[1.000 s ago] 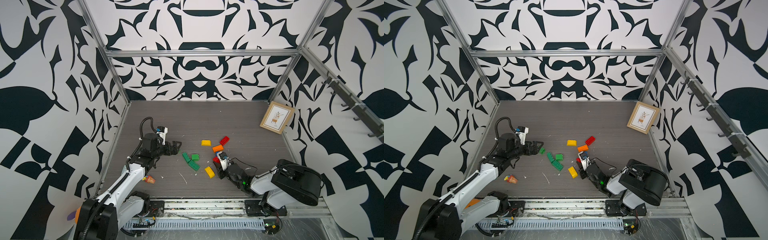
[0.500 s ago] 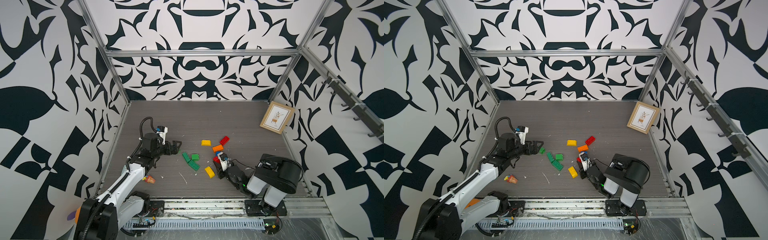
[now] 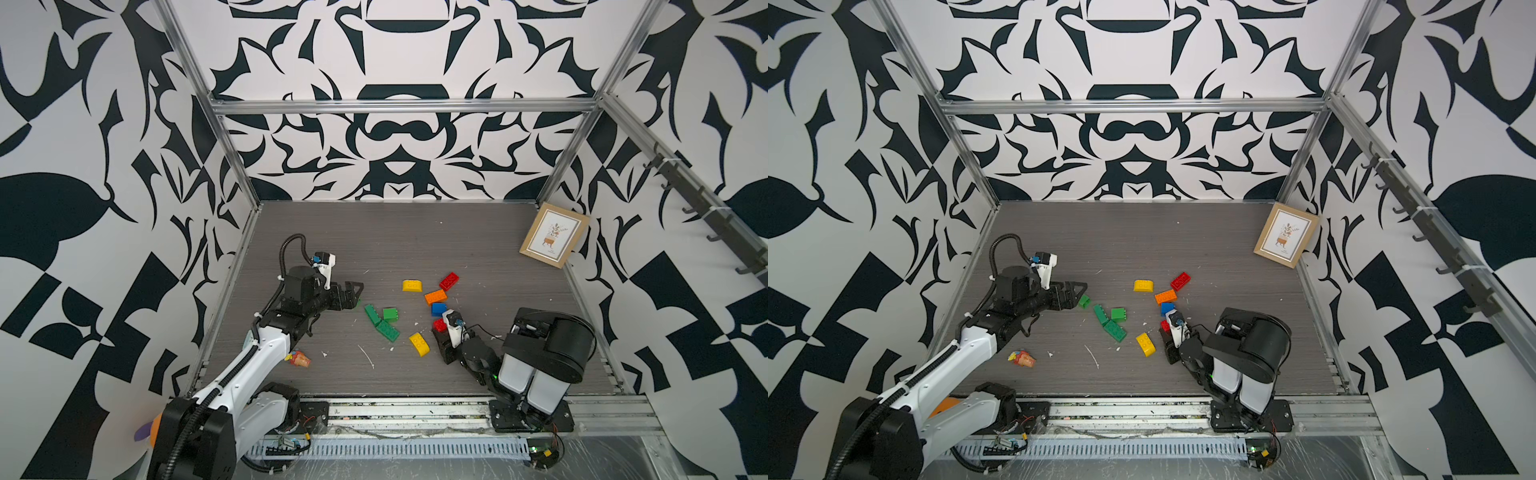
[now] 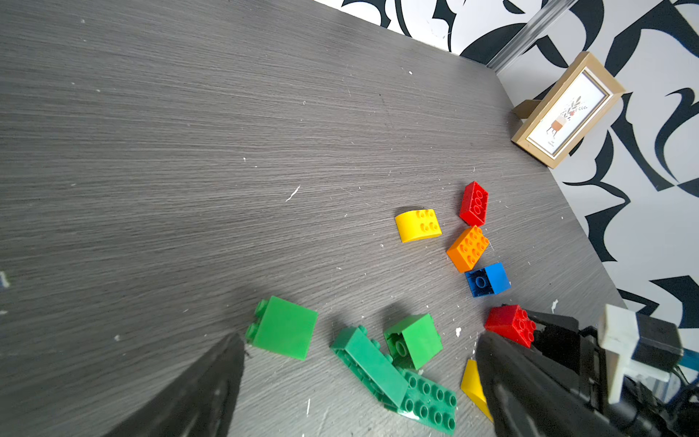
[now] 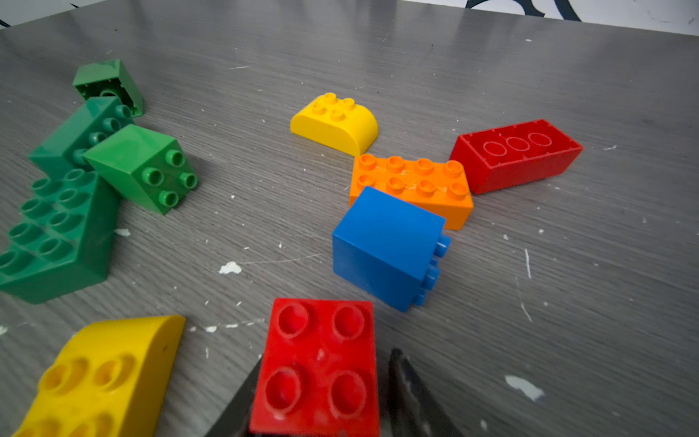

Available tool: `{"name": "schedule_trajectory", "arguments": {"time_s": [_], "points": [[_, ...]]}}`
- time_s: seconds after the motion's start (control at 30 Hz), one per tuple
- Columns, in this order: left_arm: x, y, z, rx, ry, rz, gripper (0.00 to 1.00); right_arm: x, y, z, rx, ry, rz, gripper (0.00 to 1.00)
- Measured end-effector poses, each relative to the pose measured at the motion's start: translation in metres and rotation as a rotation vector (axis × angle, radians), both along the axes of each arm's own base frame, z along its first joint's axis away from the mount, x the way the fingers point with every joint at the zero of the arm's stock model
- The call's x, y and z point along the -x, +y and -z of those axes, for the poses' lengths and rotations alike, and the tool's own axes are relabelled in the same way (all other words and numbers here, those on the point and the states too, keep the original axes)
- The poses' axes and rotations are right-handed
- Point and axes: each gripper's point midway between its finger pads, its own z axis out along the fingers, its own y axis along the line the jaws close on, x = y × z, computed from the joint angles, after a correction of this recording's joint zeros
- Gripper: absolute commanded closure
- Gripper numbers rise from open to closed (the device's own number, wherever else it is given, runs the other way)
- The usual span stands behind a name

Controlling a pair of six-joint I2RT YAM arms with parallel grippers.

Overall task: Assemble an ice cream with lego
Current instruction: Place the lego brick at the center of the board.

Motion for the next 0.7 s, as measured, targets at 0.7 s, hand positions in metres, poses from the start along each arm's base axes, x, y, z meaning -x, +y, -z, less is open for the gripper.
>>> {"name": "schedule_trajectory", "arguments": {"time_s": [0.7], "points": [[-0.007,-0.007,0.017,-0.033,0.010,0.054,0.01,-0.078,-0.046,-0.210,-0.007,0.276,0.319,0.37]]}}
